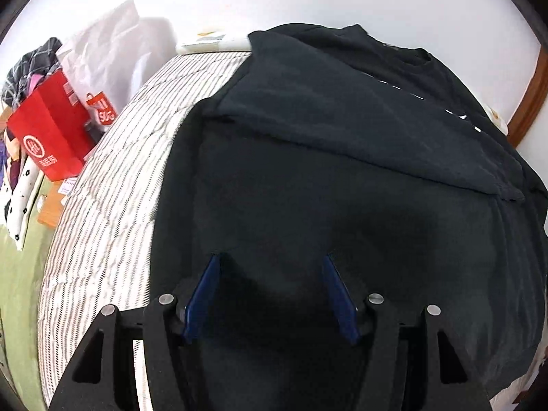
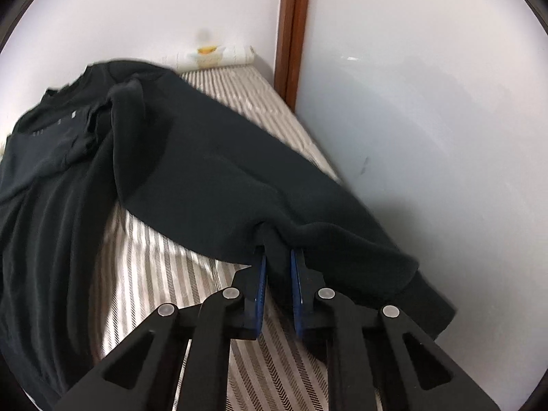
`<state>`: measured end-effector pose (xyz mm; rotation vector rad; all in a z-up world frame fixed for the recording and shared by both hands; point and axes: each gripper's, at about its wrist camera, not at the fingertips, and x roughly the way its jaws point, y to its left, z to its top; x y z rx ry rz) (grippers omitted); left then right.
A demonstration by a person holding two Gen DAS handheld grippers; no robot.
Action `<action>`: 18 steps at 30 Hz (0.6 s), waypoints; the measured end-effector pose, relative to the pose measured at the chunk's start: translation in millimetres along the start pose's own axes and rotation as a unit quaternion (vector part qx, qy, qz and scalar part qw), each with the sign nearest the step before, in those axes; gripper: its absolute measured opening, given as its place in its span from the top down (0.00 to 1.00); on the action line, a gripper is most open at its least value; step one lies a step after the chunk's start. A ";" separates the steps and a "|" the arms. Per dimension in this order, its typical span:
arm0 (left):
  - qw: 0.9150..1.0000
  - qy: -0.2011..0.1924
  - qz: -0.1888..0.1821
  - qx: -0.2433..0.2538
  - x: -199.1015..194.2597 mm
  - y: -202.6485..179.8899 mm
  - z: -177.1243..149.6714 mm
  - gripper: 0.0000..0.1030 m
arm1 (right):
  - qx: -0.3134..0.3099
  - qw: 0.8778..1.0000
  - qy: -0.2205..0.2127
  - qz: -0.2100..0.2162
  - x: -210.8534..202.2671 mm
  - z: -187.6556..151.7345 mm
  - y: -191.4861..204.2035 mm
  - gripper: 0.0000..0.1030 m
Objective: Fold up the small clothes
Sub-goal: 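Grasp the other sleeve cuff with the right gripper and lift it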
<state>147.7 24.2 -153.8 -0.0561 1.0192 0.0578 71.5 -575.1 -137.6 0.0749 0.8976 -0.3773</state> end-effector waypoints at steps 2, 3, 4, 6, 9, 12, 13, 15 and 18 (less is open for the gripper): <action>1.000 0.001 0.001 -0.007 0.3 8.4 -0.9 0.42 | 0.010 1.000 -0.013 0.000 -8.3 7.8 -1.0 0.87; 1.000 -0.001 0.000 -0.009 0.1 13.3 -2.1 0.42 | 0.018 1.000 -0.024 0.001 -15.0 15.5 -1.5 0.87; 1.000 -0.001 0.000 -0.012 -0.1 17.9 -3.0 0.42 | 0.021 0.999 -0.031 0.002 -19.3 21.4 -0.7 0.88; 1.000 0.000 0.000 -0.015 -0.8 25.0 -4.6 0.42 | 0.029 0.998 -0.050 0.007 -31.5 37.7 3.9 0.88; 1.000 0.003 -0.005 -0.020 -2.6 36.1 -3.2 0.42 | 0.027 0.996 -0.078 0.016 -49.9 61.5 17.3 0.88; 1.000 0.002 -0.006 -0.017 -8.4 42.9 -2.6 0.42 | 0.020 0.994 -0.104 0.028 -67.9 86.1 38.4 0.88; 1.000 0.000 -0.006 -0.015 -10.1 44.1 -2.4 0.42 | 0.018 0.993 -0.110 0.034 -73.0 93.0 46.1 0.88; 1.000 -0.002 -0.005 -0.013 -13.0 48.1 -1.1 0.42 | 0.008 0.991 -0.123 0.047 -84.8 106.6 65.2 0.88; 1.000 -0.005 -0.014 -0.018 -15.9 56.0 1.9 0.42 | -0.016 0.987 -0.145 0.066 -102.6 127.1 105.9 0.87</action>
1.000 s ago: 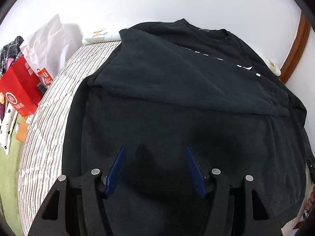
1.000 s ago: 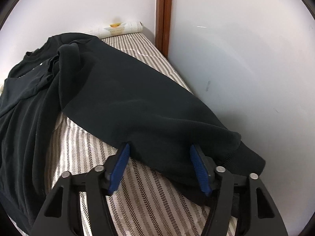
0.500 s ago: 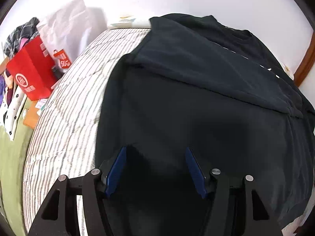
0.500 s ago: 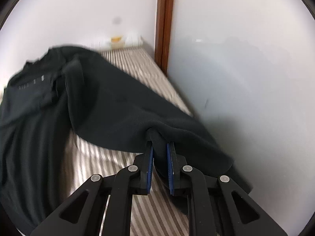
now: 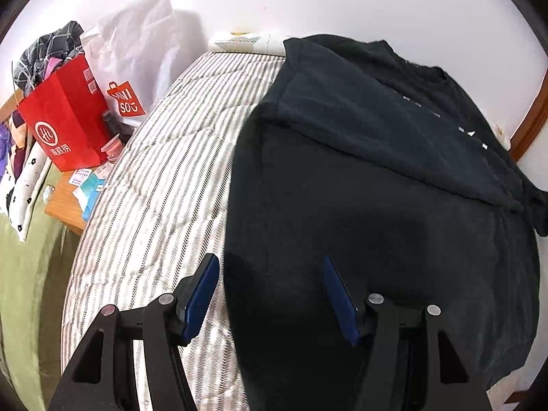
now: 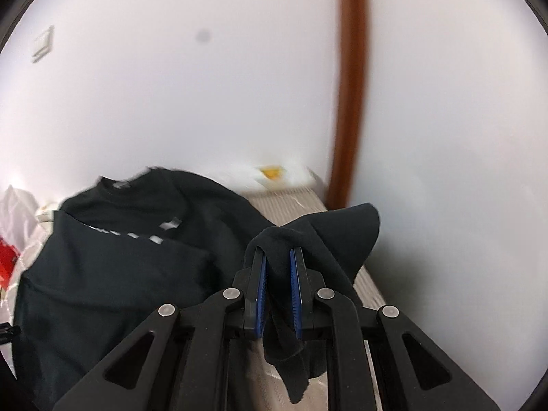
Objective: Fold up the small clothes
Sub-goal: 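Grasp the other sleeve cuff with the right gripper and lift it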
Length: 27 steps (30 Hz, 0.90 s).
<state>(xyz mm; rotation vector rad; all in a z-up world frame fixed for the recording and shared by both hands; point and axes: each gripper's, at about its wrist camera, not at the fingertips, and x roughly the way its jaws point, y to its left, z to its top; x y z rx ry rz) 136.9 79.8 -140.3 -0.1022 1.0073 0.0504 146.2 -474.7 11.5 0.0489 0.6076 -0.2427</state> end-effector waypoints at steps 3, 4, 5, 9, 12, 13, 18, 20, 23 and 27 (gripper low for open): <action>1.000 -0.002 -0.007 -0.003 -1.3 7.1 2.9 0.42 | -0.013 0.999 -0.012 0.028 0.9 17.6 39.0 0.87; 1.000 -0.003 -0.009 -0.002 -1.4 9.2 4.0 0.42 | -0.016 0.999 -0.013 0.036 1.7 21.0 49.8 0.87; 1.000 -0.004 -0.012 -0.001 -1.0 10.1 5.5 0.42 | -0.020 0.998 -0.015 0.049 4.3 25.8 65.8 0.87; 1.000 -0.011 -0.019 0.010 1.5 10.9 13.3 0.42 | -0.039 0.996 -0.017 0.081 11.9 34.6 115.5 0.87; 1.000 -0.012 -0.022 0.015 5.0 10.9 20.5 0.42 | -0.056 0.993 -0.015 0.101 20.9 37.2 149.4 0.87; 1.000 -0.011 -0.022 0.015 7.1 11.1 22.5 0.42 | -0.061 0.992 -0.011 0.106 25.2 36.8 162.2 0.87; 1.000 -0.006 -0.023 0.010 17.3 11.2 27.0 0.42 | -0.069 0.990 0.017 0.118 51.5 25.6 201.8 0.86; 1.000 -0.003 -0.022 0.010 21.3 11.5 27.8 0.42 | -0.068 0.990 0.029 0.122 63.5 20.0 209.1 0.86; 1.000 0.001 -0.019 0.009 27.1 11.0 29.6 0.42 | -0.067 0.989 0.048 0.121 81.6 9.1 209.7 0.86; 1.000 0.006 -0.016 0.012 33.1 7.2 32.3 0.42 | -0.060 0.988 0.075 0.119 107.1 -5.8 210.1 0.84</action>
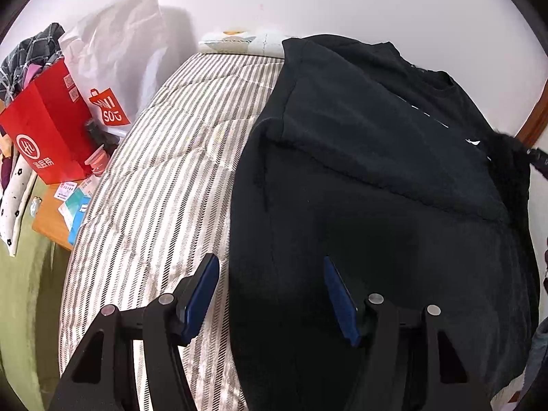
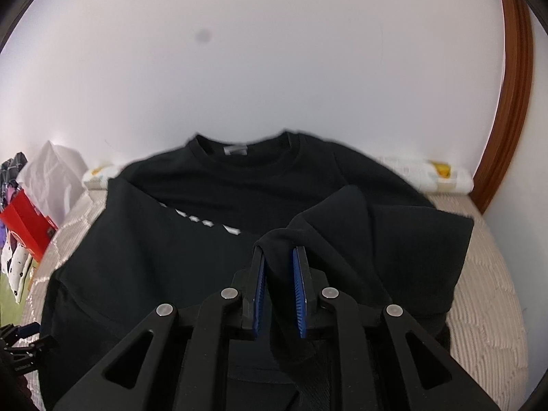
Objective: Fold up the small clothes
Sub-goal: 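Grasp the other sleeve cuff with the right gripper and lift it, then fold the held sleeve across the body with the right gripper, release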
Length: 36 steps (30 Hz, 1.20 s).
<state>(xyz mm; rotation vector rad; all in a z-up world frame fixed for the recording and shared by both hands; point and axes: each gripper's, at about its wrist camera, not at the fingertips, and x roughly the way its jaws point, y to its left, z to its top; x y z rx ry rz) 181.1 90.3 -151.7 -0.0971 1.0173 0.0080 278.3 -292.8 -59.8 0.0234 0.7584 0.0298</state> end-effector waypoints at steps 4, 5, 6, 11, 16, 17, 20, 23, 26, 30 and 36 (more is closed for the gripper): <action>1.000 0.001 -0.001 0.006 3.9 -7.3 3.9 0.42 | 0.010 1.000 0.022 0.006 18.7 -12.0 -8.2 0.72; 1.000 0.001 -0.002 0.007 4.4 -8.8 4.9 0.42 | 0.011 1.000 0.028 0.008 20.7 -15.0 -10.8 0.66; 1.000 0.001 -0.003 0.009 5.0 -11.4 6.2 0.42 | 0.010 0.999 0.033 0.008 21.6 -17.9 -13.2 0.59; 1.000 -0.002 -0.003 0.015 5.8 -24.4 13.9 0.41 | 0.000 0.999 0.034 -0.010 14.4 -30.0 -29.1 0.37; 1.000 -0.005 0.001 0.016 4.4 -32.8 20.5 0.41 | -0.007 0.999 0.044 0.002 -5.4 -44.3 -52.3 0.36; 1.000 -0.006 0.001 0.014 4.0 -33.0 21.7 0.40 | -0.008 0.999 0.044 0.002 -9.9 -47.1 -57.1 0.36; 1.000 -0.010 -0.004 0.006 1.9 -32.6 25.2 0.40 | -0.008 0.999 0.038 -0.002 -24.4 -55.5 -74.4 0.36; 1.000 -0.014 -0.007 0.005 -0.1 -34.1 28.2 0.40 | 0.002 0.999 0.038 -0.010 -32.2 -61.9 -91.8 0.36; 1.000 -0.018 -0.009 0.011 -0.3 -36.6 31.5 0.40 | 0.015 0.999 0.037 -0.022 -36.2 -66.4 -107.8 0.36; 1.000 -0.018 -0.010 0.014 2.1 -39.1 32.6 0.40 | 0.047 0.998 0.033 -0.005 -42.3 -72.4 -125.6 0.36; 1.000 -0.015 -0.011 0.009 6.3 -36.5 31.8 0.40 | 0.038 0.996 0.063 0.041 -16.0 -85.9 -104.7 0.41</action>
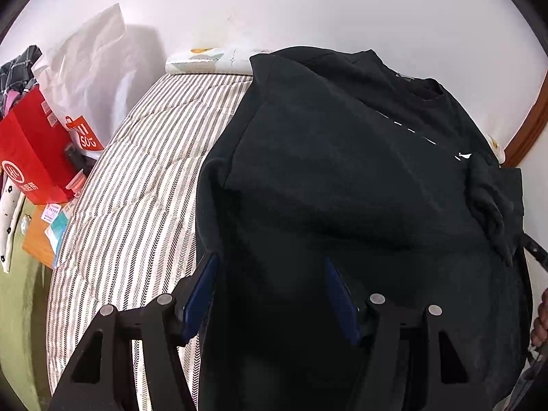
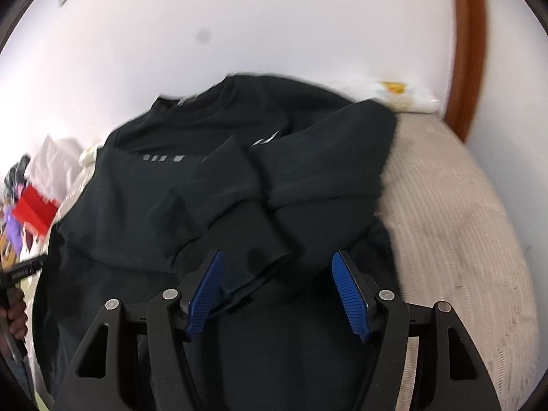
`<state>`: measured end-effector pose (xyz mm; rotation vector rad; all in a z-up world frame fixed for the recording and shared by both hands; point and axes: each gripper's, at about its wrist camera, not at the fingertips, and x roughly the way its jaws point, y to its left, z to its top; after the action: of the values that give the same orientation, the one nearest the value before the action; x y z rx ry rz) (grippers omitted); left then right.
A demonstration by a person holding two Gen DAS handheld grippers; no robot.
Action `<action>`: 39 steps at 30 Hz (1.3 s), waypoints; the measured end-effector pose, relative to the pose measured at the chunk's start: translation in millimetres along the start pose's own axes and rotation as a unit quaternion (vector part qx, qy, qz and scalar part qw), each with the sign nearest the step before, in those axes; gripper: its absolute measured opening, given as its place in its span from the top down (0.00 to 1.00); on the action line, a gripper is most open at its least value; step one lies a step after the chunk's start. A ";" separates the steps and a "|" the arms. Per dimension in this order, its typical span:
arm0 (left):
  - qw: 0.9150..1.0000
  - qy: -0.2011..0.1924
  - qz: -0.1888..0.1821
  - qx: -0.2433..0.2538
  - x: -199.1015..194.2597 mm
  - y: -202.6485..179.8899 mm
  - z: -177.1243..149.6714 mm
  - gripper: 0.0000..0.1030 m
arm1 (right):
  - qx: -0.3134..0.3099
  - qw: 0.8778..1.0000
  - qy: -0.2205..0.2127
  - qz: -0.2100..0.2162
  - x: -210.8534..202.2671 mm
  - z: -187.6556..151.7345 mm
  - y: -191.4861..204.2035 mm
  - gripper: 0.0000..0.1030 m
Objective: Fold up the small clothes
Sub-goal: 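Fold the held sleeve across the body with the right gripper, release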
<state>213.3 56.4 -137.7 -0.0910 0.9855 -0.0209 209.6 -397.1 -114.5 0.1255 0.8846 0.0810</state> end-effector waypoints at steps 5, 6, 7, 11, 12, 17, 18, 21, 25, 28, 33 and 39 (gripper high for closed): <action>1.000 -0.001 -0.001 0.012 -3.1 6.4 -5.8 0.40 | -0.014 1.000 0.012 -0.007 28.4 1.7 13.9 0.63; 1.000 -0.001 0.000 0.012 -3.0 8.4 -6.9 0.40 | -0.017 1.000 0.008 -0.009 29.3 2.9 15.6 0.76; 1.000 0.000 0.001 0.012 -2.5 10.2 -7.6 0.40 | -0.023 1.000 0.005 -0.006 28.2 4.8 18.0 0.95; 1.000 0.004 -0.004 0.005 0.7 17.7 -10.3 0.40 | -0.026 0.999 -0.015 0.024 10.5 15.9 33.0 0.95; 1.000 0.004 -0.005 0.005 0.4 19.1 -11.2 0.40 | -0.028 0.999 -0.020 0.032 5.5 20.0 40.5 0.95; 1.000 0.001 -0.009 0.005 -4.9 26.8 -16.2 0.40 | -0.037 0.996 -0.040 0.077 -7.0 45.8 87.6 0.95; 1.000 0.000 -0.008 0.006 -5.9 29.0 -17.0 0.40 | -0.043 0.995 -0.043 0.085 -5.0 53.2 103.1 0.95; 1.000 -0.003 -0.010 0.008 -9.3 35.0 -18.1 0.40 | -0.055 0.993 -0.042 0.100 6.1 64.9 137.4 0.95; 1.000 -0.010 -0.015 0.014 -12.2 35.2 -14.6 0.40 | -0.074 0.991 -0.028 0.106 28.5 71.0 174.4 0.93; 0.999 -0.012 -0.023 0.024 -13.0 25.9 -9.2 0.40 | -0.072 0.992 -0.010 0.106 42.6 70.2 182.0 0.88; 0.997 -0.022 -0.041 0.059 -15.4 -8.8 4.9 0.40 | -0.044 0.994 -0.025 0.093 27.9 60.8 149.3 0.65; 0.993 -0.024 -0.080 0.082 -14.1 -61.5 20.7 0.41 | -0.047 0.998 -0.033 0.034 1.2 36.4 86.0 0.56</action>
<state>224.2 -2.7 -109.3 -0.0192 0.9226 -0.2454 236.9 -314.6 -80.3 0.0699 0.8092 0.1819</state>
